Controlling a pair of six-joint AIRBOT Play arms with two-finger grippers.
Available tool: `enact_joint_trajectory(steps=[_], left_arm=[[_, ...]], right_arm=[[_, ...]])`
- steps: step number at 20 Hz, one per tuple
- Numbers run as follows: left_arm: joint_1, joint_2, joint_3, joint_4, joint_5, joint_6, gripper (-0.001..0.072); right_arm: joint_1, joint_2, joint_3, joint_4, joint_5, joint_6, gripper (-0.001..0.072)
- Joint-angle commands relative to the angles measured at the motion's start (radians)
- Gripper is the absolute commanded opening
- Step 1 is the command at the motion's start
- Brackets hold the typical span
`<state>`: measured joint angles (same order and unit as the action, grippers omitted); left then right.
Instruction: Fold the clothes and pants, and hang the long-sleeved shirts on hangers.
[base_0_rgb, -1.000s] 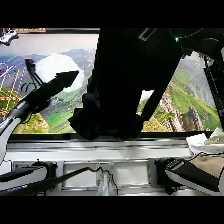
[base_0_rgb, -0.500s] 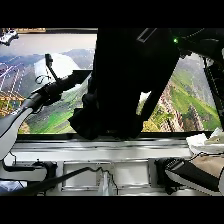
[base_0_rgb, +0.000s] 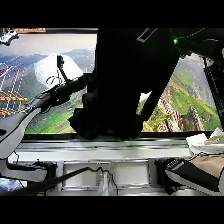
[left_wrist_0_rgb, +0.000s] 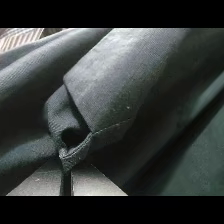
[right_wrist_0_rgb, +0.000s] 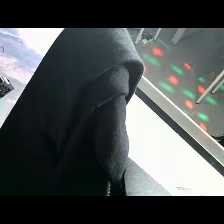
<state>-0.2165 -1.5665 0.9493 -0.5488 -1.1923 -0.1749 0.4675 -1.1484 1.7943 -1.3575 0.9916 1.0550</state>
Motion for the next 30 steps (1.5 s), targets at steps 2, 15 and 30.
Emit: enact_joint_trajectory(steps=[2,15,30], left_arm=[[0.092,-0.001,0.003,-0.100,0.004,0.003,0.0018],[0.353,0.010,0.009,-0.291,0.090,-0.022,0.0016],[0.317,0.021,0.209,-0.132,0.067,-0.118,0.0016]], right_arm=[[0.001,0.002,0.000,-0.004,0.100,0.003,0.0036],[0.001,0.004,0.000,-0.010,0.404,-0.027,0.0036],[0.001,0.006,0.000,0.229,0.203,-0.120,0.0033]])
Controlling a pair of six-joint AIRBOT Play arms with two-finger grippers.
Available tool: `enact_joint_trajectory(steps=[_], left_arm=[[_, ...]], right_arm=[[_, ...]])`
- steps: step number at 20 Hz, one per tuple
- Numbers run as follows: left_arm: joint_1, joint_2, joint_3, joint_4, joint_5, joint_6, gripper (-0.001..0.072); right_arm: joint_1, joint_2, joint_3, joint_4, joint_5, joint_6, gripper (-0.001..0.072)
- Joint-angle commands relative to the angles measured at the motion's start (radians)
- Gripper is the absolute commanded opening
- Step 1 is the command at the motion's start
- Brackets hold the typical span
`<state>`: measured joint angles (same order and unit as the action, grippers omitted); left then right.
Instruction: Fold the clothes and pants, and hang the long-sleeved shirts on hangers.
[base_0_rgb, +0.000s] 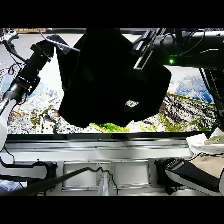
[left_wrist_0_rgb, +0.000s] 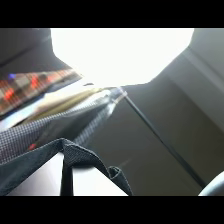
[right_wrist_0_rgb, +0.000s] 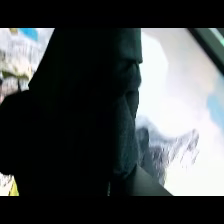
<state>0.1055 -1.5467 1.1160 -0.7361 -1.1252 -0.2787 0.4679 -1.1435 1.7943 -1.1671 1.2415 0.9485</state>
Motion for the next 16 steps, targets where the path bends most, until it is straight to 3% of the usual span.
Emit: enact_joint_trajectory(steps=[1,8,16], left_arm=[[-0.001,0.001,0.043,0.045,0.005,-0.014,0.0016],[0.040,0.001,0.063,0.028,0.140,-0.093,0.0016],[0.072,0.074,0.112,0.032,0.134,-0.126,0.0016]], right_arm=[[0.000,0.001,0.000,0.042,-0.029,-0.020,0.0033],[0.000,0.001,0.000,-0.013,0.186,-0.024,0.0034],[0.000,-0.003,0.000,-0.306,0.179,-0.004,0.0034]])
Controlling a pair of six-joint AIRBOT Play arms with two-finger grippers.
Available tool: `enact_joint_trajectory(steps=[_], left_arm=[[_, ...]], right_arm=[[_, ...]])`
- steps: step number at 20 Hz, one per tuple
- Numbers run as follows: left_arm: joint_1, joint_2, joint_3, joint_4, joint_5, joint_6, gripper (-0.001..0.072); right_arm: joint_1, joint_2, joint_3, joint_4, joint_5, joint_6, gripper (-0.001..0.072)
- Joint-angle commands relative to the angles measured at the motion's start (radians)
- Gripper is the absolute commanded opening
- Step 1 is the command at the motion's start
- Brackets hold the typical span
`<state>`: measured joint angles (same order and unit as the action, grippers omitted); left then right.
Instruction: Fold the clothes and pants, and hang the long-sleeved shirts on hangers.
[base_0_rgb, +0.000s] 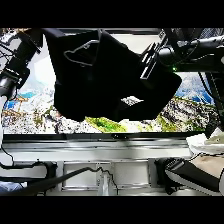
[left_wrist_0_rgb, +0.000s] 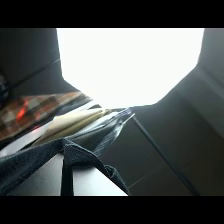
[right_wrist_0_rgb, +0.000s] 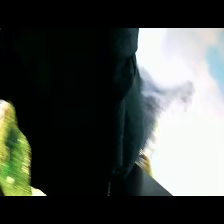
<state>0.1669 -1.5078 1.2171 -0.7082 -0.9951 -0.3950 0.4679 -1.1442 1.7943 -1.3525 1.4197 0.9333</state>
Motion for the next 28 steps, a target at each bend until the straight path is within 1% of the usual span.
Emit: enact_joint_trajectory(steps=[1,2,4,5,6,8,9,11,13,14,15,16,17,18,20,21,22,23,25,26,27,28], left_arm=[[0.012,0.055,0.011,0.017,0.003,-0.010,0.0015],[0.012,0.078,0.011,0.046,0.002,-0.010,0.0016],[0.011,0.121,0.011,0.130,-0.056,-0.010,0.0016],[0.004,0.142,0.011,0.186,-0.099,-0.016,0.0016],[-0.005,0.163,0.011,0.244,-0.136,-0.047,0.0016],[-0.035,0.206,0.011,0.367,-0.235,-0.114,0.0016],[-0.058,0.228,0.010,0.425,-0.309,-0.124,0.0016],[-0.122,0.266,0.010,0.550,-0.451,-0.122,0.0017],[-0.203,0.283,0.010,0.674,-0.512,-0.130,0.0020],[-0.253,0.284,0.010,0.723,-0.527,-0.150,0.0133],[-0.305,0.284,0.010,0.773,-0.538,-0.183,0.0392],[-0.357,0.286,0.010,0.812,-0.543,-0.210,0.0488],[-0.415,0.288,0.009,0.848,-0.544,-0.231,0.0488],[-0.469,0.290,0.009,0.873,-0.544,-0.234,0.0487],[-0.573,0.295,0.009,0.910,-0.517,-0.253,0.0454],[-0.618,0.296,0.009,0.930,-0.483,-0.294,0.0432],[-0.657,0.296,0.009,0.953,-0.453,-0.320,0.0346],[-0.693,0.296,0.009,0.986,-0.417,-0.367,0.0339],[-0.750,0.296,0.009,1.089,-0.349,-0.511,0.0338],[-0.772,0.296,0.009,1.149,-0.331,-0.554,0.0278],[-0.793,0.296,0.009,1.199,-0.323,-0.595,0.0256],[-0.807,0.296,0.009,1.221,-0.321,-0.617,0.0256]], right_arm=[[0.000,-0.004,0.000,-0.173,-0.015,0.033,0.0034],[0.000,-0.006,0.000,-0.220,-0.036,0.054,0.0034],[-0.001,-0.006,0.000,-0.283,-0.101,0.105,0.0034],[-0.001,-0.006,0.000,-0.286,-0.134,0.116,0.0035],[0.000,-0.006,0.000,-0.286,-0.164,0.133,0.0035],[0.000,-0.006,0.000,-0.286,-0.196,0.159,0.0035],[-0.001,-0.006,0.000,-0.294,-0.202,0.159,0.0035],[-0.001,-0.005,0.000,-0.326,-0.216,0.199,0.0035],[-0.001,-0.003,0.000,-0.363,-0.234,0.266,0.0035],[-0.001,0.002,0.000,-0.383,-0.245,0.307,0.0035],[-0.001,0.009,0.001,-0.405,-0.253,0.343,0.0035],[-0.001,0.018,0.005,-0.434,-0.256,0.379,0.0035],[-0.001,0.029,0.008,-0.468,-0.256,0.414,0.0035],[-0.001,0.044,0.010,-0.512,-0.255,0.453,0.0035],[-0.020,0.082,0.009,-0.597,-0.248,0.525,0.0036],[-0.045,0.102,0.009,-0.631,-0.237,0.573,0.0036],[-0.083,0.124,0.009,-0.666,-0.220,0.629,0.0036],[-0.127,0.146,0.009,-0.690,-0.202,0.674,0.0036],[-0.243,0.190,0.009,-0.727,-0.158,0.727,0.0036],[-0.314,0.212,0.010,-0.748,-0.137,0.733,0.0036],[-0.382,0.234,0.010,-0.770,-0.120,0.743,0.0036],[-0.458,0.256,0.010,-0.795,-0.111,0.774,0.0036]])
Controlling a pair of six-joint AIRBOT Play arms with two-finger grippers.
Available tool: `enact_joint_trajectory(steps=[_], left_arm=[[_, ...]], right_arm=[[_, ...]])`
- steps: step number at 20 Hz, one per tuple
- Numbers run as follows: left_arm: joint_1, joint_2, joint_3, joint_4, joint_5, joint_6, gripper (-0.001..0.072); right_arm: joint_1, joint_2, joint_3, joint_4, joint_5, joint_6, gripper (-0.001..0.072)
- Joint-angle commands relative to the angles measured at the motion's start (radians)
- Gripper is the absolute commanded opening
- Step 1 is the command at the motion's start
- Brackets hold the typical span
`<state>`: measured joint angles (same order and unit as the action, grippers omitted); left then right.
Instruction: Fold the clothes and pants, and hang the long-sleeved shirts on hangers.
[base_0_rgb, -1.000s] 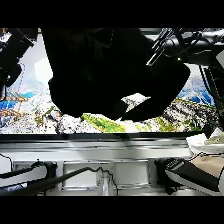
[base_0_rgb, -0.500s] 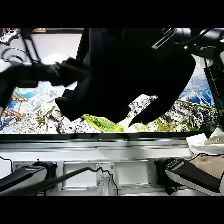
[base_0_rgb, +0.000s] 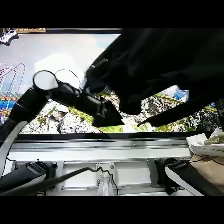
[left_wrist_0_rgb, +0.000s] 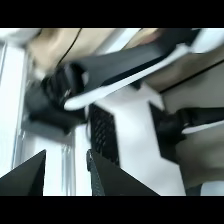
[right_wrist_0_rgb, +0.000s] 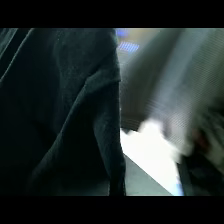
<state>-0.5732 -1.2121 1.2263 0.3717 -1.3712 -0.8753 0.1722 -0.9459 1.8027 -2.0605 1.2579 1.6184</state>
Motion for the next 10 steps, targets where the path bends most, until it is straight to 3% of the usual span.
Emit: enact_joint_trajectory(steps=[1,5,10], left_arm=[[-0.080,0.002,0.000,0.149,0.061,-0.140,0.0257],[-0.113,0.024,-0.003,0.261,0.166,-0.172,0.0254],[-0.112,0.058,-0.003,0.636,0.259,-0.275,0.0225]], right_arm=[[-0.234,0.077,0.002,-0.107,0.049,0.136,0.0036],[-0.493,0.091,0.055,-0.113,-0.015,0.189,0.0036],[-0.722,0.055,0.059,-0.098,-0.079,0.357,0.0035]])
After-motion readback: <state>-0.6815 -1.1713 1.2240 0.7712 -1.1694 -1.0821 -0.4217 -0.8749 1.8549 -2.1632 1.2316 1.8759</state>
